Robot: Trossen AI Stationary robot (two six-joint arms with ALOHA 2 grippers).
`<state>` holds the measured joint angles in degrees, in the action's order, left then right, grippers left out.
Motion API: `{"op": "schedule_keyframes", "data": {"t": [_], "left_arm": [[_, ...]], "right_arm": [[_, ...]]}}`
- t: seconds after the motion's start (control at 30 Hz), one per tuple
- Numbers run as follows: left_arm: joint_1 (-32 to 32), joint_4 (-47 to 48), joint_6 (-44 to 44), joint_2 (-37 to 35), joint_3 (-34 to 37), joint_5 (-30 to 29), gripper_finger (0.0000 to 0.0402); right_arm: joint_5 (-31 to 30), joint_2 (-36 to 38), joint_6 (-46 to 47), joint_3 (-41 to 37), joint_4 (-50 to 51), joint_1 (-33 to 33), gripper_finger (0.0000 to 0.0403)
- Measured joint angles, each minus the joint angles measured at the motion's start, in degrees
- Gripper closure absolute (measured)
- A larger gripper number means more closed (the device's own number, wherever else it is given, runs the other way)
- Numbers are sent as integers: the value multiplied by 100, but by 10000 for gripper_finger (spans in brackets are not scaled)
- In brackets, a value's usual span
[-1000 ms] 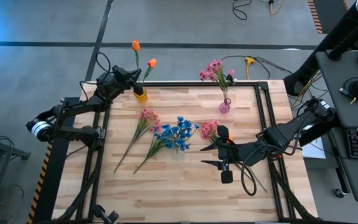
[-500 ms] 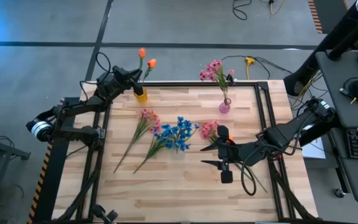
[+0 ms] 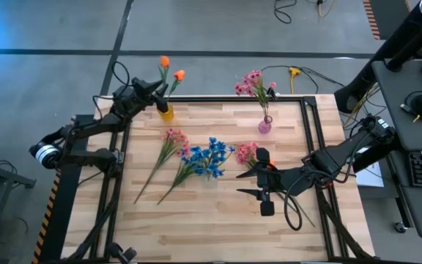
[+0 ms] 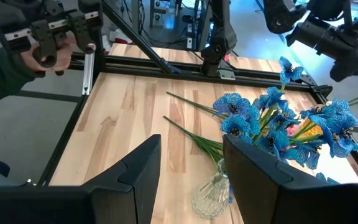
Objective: Sort flowers into vase by color
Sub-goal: Put the right pink flowers into the pink vase
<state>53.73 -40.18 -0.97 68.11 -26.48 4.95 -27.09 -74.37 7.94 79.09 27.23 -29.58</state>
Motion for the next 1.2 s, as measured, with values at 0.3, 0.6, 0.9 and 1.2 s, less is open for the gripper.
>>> {"op": "schedule_keyframes", "data": {"t": [0.3, 0.6, 0.9, 1.2], "left_arm": [[-45, 1081, 268, -938, 0, 82, 256], [-699, 2035, 659, -2068, 0, 1322, 255], [-2173, 2195, 800, -2897, 0, 1241, 255], [-3715, 2673, 977, -3082, 0, 449, 255]], "right_arm": [[2, 0, 232, 0, 50, 0, 236], [-6, 0, 1371, -1, 997, 114, 236], [11, 0, 2983, -2, 2353, 50, 236], [165, 2, 4367, -45, 3534, -18, 236]]}}
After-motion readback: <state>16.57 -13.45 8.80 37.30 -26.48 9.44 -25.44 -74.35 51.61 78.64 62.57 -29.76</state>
